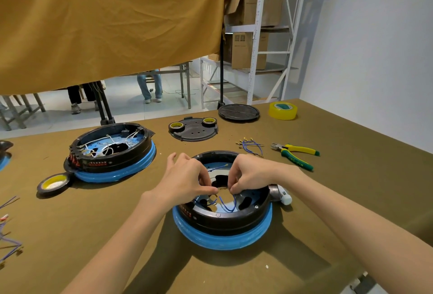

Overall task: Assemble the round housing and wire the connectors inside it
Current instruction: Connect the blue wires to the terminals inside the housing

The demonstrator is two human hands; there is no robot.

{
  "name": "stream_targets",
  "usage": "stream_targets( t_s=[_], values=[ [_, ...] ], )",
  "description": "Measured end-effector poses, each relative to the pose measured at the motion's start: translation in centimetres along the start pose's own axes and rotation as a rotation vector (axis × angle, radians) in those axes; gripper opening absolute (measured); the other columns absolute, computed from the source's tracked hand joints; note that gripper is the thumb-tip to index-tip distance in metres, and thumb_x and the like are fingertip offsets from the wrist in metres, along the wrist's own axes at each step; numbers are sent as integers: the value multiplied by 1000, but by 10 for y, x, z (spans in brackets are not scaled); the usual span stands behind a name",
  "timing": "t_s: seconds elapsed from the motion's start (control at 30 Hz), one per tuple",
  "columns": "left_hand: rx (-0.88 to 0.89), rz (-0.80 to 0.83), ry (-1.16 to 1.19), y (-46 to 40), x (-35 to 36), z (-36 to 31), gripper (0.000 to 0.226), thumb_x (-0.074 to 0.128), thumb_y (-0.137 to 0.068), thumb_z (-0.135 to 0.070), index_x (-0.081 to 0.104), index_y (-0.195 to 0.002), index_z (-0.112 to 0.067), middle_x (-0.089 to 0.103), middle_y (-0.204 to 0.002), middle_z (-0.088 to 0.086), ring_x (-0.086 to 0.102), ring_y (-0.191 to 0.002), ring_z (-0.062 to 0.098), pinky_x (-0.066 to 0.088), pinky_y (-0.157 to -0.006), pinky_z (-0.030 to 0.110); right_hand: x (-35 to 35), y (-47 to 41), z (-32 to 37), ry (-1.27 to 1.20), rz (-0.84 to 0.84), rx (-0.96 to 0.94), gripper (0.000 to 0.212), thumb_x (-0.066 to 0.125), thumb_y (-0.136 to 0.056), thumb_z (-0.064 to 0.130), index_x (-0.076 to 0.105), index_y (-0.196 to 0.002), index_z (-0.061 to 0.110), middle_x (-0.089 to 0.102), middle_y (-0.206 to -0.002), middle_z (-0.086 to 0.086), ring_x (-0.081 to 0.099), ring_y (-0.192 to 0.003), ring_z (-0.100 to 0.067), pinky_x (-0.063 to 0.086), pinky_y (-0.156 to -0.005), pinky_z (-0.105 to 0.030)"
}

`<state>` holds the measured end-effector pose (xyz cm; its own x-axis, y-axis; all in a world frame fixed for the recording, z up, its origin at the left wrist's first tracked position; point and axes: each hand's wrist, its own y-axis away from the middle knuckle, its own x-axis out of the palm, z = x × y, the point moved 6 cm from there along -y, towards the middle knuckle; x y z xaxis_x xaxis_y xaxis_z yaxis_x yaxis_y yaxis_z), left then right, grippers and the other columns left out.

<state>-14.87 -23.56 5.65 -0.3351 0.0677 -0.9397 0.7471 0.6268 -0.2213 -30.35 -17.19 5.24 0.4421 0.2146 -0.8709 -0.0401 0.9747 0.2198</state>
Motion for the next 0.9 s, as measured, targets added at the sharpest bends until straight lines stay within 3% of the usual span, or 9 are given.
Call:
stream_targets(
  t_s=[0.13, 0.23, 0.33, 0.43, 0.53, 0.67, 0.73, 0.8, 0.9],
  values=[
    [-8, 20, -35, -2, 3, -1, 36, 76, -73, -69, 66, -64, -36, 62, -79, -22, 34, -105, 10, 14, -118, 53, 2, 3, -1, -1, -10, -22, 12, 76, -88, 26, 75, -81, 35, 68, -68, 28, 62, -70, 9, 42, -57, -8],
    [-4, 16, -42, 0, 1, -4, 35, 74, -74, -70, 67, -68, -37, 62, -80, -22, 37, -105, 10, 14, -118, 53, 2, 6, 0, -4, 7, -23, 6, 74, -91, 26, 79, -90, 30, 66, -65, 31, 62, -68, 12, 44, -57, -8],
    [-14, -15, 70, 5, -4, 1, 29, 72, -76, -70, 73, -76, -41, 66, -82, -24, 50, -107, 8, 19, -118, 54, -7, 10, -1, -63, -14, -30, 11, 72, -93, 25, 82, -99, 23, 71, -73, 26, 66, -73, 7, 47, -62, -9],
    [12, -47, 264, 11, -7, 7, 24, 72, -77, -68, 77, -80, -44, 70, -88, -29, 58, -107, -1, 28, -115, 56, -17, 10, -2, -169, -65, -43, 14, 70, -94, 21, 83, -99, 18, 76, -78, 13, 63, -65, 4, 44, -59, -9],
    [34, -89, 506, 13, -4, 10, 19, 73, -84, -58, 79, -91, -42, 70, -103, -26, 61, -110, -1, 45, -107, 49, -26, 6, -8, -242, -204, -52, 13, 69, -94, 18, 82, -96, 16, 76, -81, 2, 64, -67, -2, 50, -61, -16],
    [-56, -268, 742, 13, 1, 22, 19, 61, -100, -33, 78, -107, -30, 68, -120, -18, 59, -116, 0, 51, -102, 35, -42, -3, -28, -443, -540, -35, 12, 70, -94, 14, 81, -95, 16, 76, -77, 4, 64, -63, -3, 51, -58, -16],
    [-74, -291, 815, 13, 5, 25, 22, 58, -103, -21, 77, -111, -28, 66, -125, -19, 57, -118, -4, 51, -97, 18, -51, -7, -48, -563, -766, 17, 13, 68, -93, 10, 81, -94, 14, 76, -80, 3, 67, -74, -8, 53, -64, -17],
    [-89, -274, 799, 10, 8, 28, 28, 56, -103, -13, 74, -119, -28, 64, -129, -20, 54, -122, -8, 46, -95, 7, -56, -13, -75, -463, -898, 167, 17, 64, -95, 9, 80, -101, 11, 77, -94, -2, 68, -86, -14, 56, -78, -25],
    [-120, -238, 794, 7, 13, 31, 33, 51, -106, -14, 67, -132, -24, 65, -131, -15, 56, -125, 1, 48, -106, 27, -53, -29, -109, -133, -778, 381, 31, 58, -98, 14, 69, -127, 6, 68, -125, -14, 64, -112, -27, 51, -100, -39]
  ],
)
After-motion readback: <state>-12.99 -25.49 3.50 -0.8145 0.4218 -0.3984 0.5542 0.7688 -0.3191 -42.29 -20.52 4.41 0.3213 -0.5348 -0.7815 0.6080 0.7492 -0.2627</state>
